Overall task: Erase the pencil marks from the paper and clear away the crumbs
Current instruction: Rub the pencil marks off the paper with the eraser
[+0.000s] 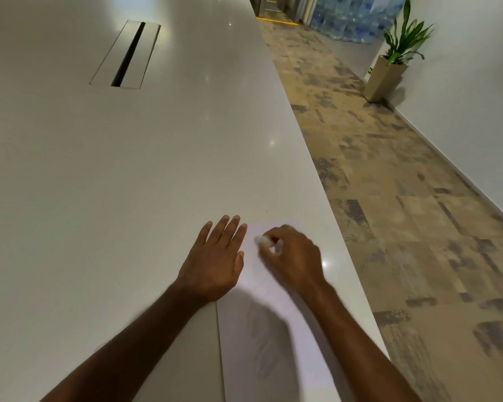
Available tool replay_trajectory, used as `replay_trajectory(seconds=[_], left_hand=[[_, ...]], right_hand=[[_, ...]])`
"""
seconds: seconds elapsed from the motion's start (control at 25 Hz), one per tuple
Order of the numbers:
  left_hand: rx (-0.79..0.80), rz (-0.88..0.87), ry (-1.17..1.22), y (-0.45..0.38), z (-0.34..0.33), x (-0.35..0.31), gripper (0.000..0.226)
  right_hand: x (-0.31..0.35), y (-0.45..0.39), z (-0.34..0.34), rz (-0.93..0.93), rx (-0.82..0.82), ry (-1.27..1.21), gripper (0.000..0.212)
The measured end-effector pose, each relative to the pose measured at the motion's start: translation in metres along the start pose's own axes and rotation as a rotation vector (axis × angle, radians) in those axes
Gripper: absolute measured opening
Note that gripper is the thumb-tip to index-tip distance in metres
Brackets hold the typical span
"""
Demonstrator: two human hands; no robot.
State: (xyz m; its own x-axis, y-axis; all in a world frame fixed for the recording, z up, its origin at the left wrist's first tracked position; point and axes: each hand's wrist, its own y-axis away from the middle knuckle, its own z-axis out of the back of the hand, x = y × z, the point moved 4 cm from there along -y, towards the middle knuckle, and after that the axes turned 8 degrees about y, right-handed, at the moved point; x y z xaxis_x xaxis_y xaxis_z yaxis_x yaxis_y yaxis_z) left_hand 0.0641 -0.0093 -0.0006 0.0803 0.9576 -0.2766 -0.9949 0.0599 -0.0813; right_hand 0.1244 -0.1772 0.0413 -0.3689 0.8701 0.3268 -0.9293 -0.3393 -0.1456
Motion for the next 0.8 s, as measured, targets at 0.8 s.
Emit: replay_trajectory(seconds=[0.8], left_hand=[[-0.023, 0.003, -0.005, 0.001, 0.001, 0.000, 0.063]], right_hand=[[-0.005, -0.034, 0.008, -0.151, -0.105, 0.001, 0.033]])
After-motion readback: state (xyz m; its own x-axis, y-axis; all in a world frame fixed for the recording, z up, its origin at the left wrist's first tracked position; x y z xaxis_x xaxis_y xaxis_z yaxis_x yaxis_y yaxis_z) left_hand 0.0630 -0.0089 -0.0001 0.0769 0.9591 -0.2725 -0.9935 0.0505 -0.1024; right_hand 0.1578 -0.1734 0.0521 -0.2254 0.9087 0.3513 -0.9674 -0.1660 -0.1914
